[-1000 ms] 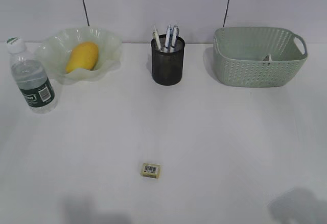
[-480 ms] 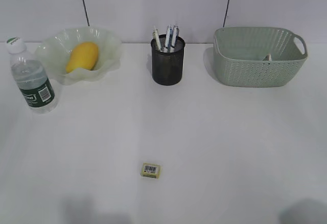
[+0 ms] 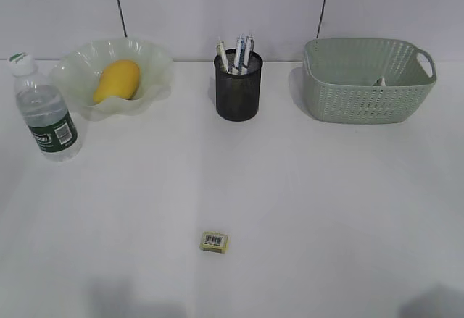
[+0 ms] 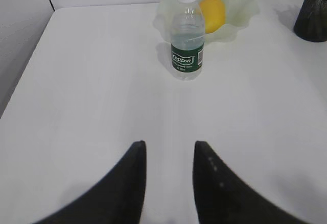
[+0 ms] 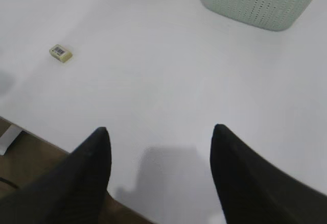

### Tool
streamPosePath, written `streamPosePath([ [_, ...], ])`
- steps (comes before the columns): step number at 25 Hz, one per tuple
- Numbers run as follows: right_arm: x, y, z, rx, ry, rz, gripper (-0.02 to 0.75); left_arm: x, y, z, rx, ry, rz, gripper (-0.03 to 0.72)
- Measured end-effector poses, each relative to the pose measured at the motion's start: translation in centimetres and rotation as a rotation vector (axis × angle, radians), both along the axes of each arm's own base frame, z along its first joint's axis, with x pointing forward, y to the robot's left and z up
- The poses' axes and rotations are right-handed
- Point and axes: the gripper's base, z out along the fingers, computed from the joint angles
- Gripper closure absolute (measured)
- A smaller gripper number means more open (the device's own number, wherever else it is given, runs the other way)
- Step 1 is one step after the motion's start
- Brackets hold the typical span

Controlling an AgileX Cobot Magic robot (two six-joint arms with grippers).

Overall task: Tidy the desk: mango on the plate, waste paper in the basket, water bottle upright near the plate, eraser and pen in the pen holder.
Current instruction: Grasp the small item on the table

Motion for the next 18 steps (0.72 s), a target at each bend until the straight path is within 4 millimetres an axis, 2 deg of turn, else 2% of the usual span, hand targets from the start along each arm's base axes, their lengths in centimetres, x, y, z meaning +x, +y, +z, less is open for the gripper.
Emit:
streamPosePath([
  [10,-1.04,-0.82,-0.02,0.054,-0.064,-0.035,0.251,0.00,0.00,0.01,0.000,-0.001,0.000,0.442],
  [18,-1.07,-1.01,-0.04,0.055,-0.069,-0.200,0.251,0.02,0.01,-0.02,0.001,0.000,0.000,0.442],
])
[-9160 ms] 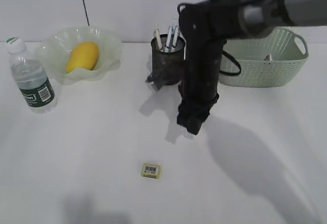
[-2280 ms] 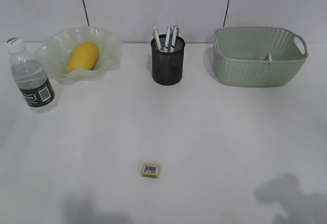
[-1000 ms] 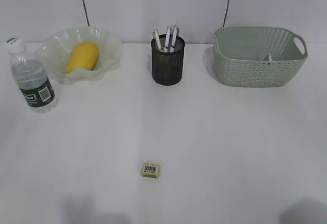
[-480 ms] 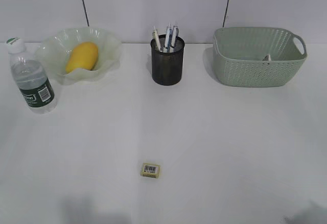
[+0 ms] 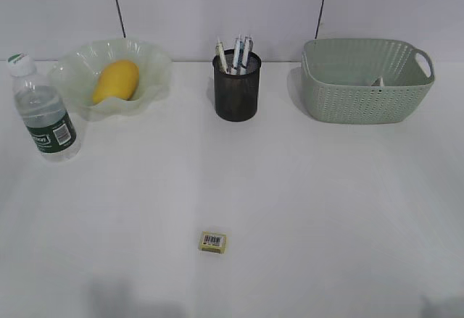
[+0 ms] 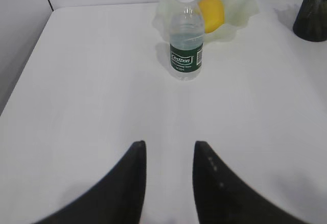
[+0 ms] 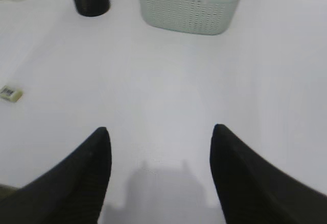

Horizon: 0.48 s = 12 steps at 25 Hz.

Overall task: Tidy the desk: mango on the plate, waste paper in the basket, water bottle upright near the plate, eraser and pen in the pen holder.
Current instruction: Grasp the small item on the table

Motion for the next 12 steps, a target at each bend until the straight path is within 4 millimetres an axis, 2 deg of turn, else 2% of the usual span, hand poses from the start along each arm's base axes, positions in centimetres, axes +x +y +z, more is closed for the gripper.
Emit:
streamPosePath([
  [4,-0.06,0.04,0.00,0.006,0.002,-0.077,0.251,0.00,0.00,0.00,0.000,0.000,0.000,0.442],
  [12,-0.08,0.07,0.00,0.027,0.008,-0.101,0.251,0.51,-0.31,0.05,-0.037,0.030,-0.024,0.442],
])
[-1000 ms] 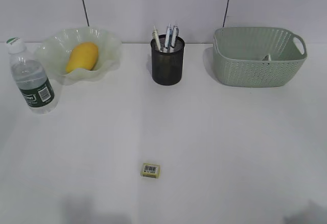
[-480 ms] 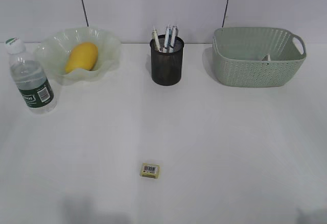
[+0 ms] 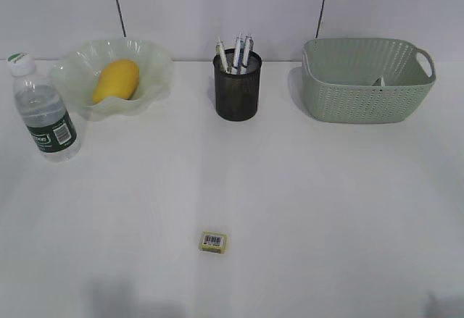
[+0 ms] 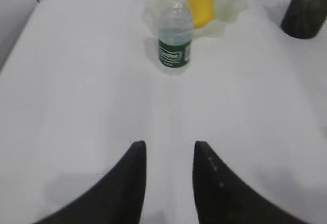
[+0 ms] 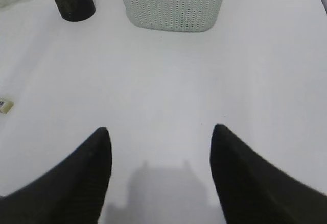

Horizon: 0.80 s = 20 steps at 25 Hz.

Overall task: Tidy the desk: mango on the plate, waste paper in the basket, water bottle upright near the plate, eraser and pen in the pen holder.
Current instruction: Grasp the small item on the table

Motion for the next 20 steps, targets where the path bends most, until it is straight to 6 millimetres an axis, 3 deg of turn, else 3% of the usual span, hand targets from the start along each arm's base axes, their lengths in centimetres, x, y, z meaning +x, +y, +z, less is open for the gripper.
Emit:
streamPosePath([
  [4,0.0,0.0,0.0,0.002,0.000,0.000,0.251,1.2,-0.6,0.2,-0.072,0.068,-0.041,0.429],
  [10,0.0,0.0,0.0,0.003,0.001,0.000,0.251,3.2,-1.5,2.5,-0.128,0.158,-0.141,0.242],
  [20,0.0,0.0,0.0,0.004,0.001,-0.001,0.252,7.3,-2.1,6.7,-0.209,0.283,-0.207,0.228],
])
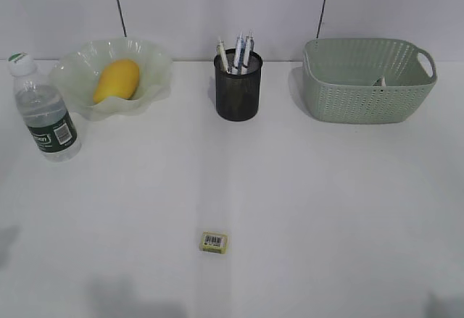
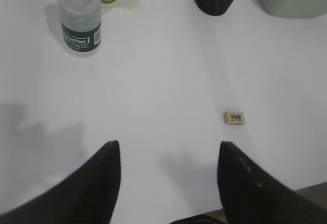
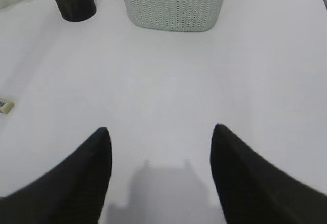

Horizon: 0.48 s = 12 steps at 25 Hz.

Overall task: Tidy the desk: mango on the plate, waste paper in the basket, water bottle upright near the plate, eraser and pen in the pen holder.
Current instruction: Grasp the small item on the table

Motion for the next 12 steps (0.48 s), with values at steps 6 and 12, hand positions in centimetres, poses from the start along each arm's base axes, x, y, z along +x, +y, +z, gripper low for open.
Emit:
streamPosePath([
  [6,0.00,0.00,0.00,0.002,0.001,-0.001,0.252,0.55,-0.29,0.12,-0.043,0.046,-0.012,0.258],
  [12,0.00,0.00,0.00,0.002,0.001,-0.001,0.252,0.53,-0.59,0.16,-0.077,0.058,-0.030,0.261],
])
